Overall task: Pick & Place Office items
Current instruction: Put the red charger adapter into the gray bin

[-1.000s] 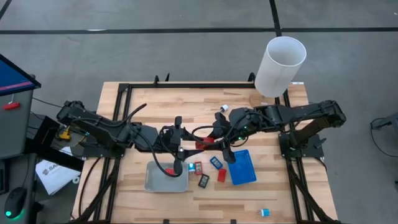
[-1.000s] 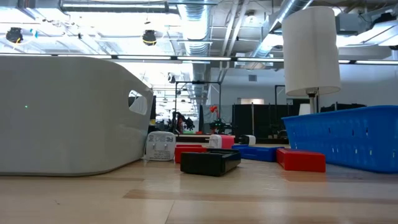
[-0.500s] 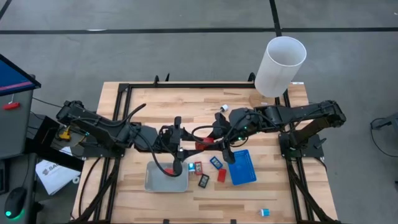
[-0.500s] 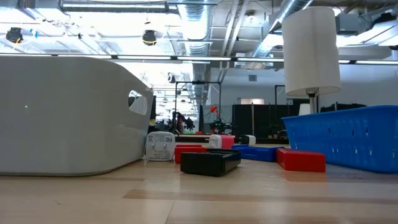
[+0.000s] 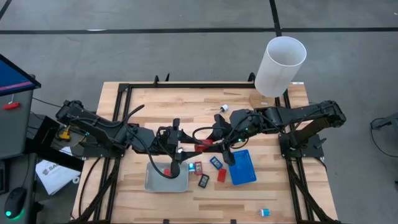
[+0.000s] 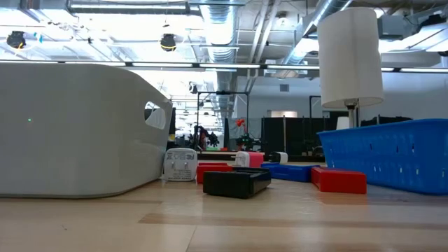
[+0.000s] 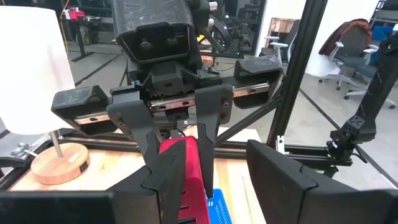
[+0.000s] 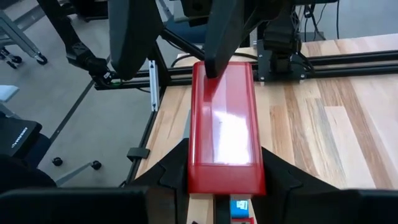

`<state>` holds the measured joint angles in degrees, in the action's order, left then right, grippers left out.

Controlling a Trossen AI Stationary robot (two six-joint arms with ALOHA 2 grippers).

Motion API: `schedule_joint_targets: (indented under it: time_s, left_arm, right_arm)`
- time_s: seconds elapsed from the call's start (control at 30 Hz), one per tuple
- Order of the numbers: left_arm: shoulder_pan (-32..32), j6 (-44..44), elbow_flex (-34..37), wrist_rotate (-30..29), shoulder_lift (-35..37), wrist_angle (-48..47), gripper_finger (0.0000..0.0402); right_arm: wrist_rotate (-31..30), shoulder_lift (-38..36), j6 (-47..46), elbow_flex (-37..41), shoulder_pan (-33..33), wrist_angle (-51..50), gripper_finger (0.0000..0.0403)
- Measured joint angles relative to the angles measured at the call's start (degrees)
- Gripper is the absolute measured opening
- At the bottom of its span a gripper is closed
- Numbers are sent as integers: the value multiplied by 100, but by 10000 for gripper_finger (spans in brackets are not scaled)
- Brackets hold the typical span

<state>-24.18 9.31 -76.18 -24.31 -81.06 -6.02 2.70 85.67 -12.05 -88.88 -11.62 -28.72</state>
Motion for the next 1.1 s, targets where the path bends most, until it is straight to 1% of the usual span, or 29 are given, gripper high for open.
schedule_joint_targets:
  time_s: [0.77, 1.0, 1.1]
  left_arm:
    - [-412, 309, 7, -518, 0, -20, 163]
    - [-451, 347, 7, -530, 7, -34, 163]
    - [-451, 380, 35, -456, -29, -158, 163]
  right_arm:
    - [48, -13, -44, -34, -37, 270, 113]
    - [42, -28, 1, -297, -76, 243, 124]
    - [-60, -47, 4, -415, -71, 501, 124]
